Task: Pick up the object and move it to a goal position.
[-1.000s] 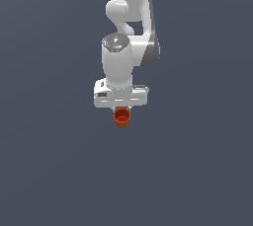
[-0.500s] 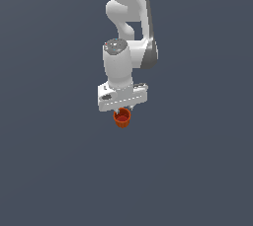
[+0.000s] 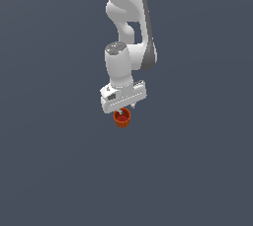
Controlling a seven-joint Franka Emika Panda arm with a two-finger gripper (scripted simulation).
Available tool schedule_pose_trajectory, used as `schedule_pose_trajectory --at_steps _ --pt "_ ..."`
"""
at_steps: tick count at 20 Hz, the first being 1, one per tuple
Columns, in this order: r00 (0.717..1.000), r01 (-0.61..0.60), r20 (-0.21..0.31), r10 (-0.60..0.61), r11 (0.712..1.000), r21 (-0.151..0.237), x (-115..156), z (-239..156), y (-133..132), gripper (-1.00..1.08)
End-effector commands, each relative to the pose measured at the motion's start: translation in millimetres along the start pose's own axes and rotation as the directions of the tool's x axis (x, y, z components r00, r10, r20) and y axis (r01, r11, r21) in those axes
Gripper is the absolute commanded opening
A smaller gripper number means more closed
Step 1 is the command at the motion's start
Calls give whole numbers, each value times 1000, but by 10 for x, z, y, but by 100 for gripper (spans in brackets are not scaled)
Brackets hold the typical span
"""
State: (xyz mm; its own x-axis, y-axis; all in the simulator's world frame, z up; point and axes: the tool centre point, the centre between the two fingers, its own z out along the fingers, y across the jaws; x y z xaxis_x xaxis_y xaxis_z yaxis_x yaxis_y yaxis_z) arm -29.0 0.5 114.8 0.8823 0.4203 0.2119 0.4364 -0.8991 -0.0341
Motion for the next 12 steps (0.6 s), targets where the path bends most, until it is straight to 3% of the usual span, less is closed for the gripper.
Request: schedule_pose_trajectory --at_steps 1,12 --pt "998 52 -22 -52 999 -2 -43 38 -38 28" --pt "976 201 -80 -203 979 -26 -185 124 -148 28"
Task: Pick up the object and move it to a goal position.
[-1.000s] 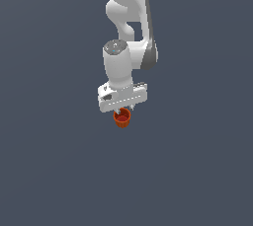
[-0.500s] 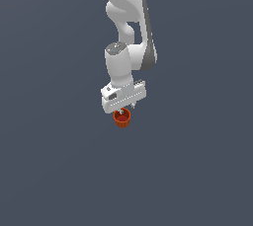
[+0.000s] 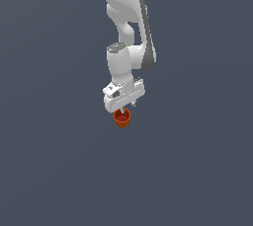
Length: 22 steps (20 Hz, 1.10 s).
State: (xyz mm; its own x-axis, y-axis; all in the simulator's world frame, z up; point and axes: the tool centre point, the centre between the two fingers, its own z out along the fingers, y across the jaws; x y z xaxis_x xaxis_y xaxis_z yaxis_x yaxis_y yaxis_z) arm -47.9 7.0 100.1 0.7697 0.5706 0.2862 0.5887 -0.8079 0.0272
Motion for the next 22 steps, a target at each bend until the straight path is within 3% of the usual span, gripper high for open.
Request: schedule_pose_trajectory --at_steps 1,12,22 --pt "1000 24 -9 -24 1000 -4 -19 7 -21 28" --pt "999 46 -16 -46 999 -8 -41 40 -39 28" --pt "999 49 -16 -49 999 -10 -44 309 -43 28"
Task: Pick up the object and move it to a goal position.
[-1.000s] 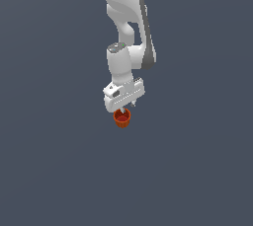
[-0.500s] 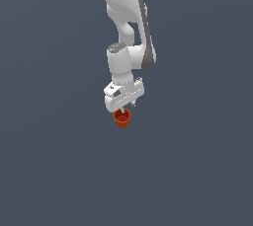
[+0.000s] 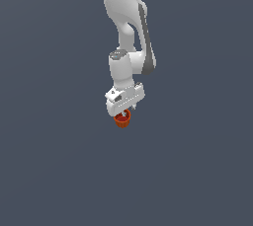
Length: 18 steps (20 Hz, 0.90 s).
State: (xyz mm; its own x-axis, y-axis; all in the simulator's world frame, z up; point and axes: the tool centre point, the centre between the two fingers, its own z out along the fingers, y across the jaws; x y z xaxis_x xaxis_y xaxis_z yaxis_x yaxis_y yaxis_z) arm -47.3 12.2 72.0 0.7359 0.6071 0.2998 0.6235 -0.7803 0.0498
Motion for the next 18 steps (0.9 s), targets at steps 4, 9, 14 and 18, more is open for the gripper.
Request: schedule_pose_trajectory --at_steps 4,9,14,18 --pt "1000 0 -2 0 1000 0 9 38 5 -100" --pt "1000 0 -2 0 1000 0 9 38 5 -100" --pt "1000 -1 -1 1 1000 -1 4 35 13 -100" --pt "1000 -1 -1 1 1000 -1 54 5 0 -100"
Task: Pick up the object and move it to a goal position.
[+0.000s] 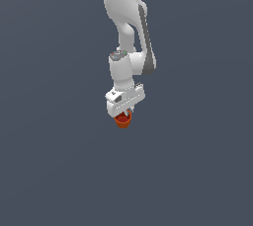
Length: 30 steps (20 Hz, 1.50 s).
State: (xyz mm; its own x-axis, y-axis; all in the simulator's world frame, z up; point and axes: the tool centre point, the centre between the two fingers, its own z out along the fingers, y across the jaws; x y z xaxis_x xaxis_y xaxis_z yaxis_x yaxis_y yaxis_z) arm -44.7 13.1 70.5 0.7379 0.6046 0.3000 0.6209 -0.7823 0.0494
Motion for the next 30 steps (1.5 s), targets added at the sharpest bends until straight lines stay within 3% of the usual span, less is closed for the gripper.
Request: schedule_pose_trajectory --at_steps 1,10,30 --pt "1000 2 -1 -2 1000 -1 63 -34 -17 -100" --pt "1000 2 -2 -2 1000 0 581 -343 -146 -100" --pt "1000 1 -1 -1 1000 -3 2385 -1399 -539 -100"
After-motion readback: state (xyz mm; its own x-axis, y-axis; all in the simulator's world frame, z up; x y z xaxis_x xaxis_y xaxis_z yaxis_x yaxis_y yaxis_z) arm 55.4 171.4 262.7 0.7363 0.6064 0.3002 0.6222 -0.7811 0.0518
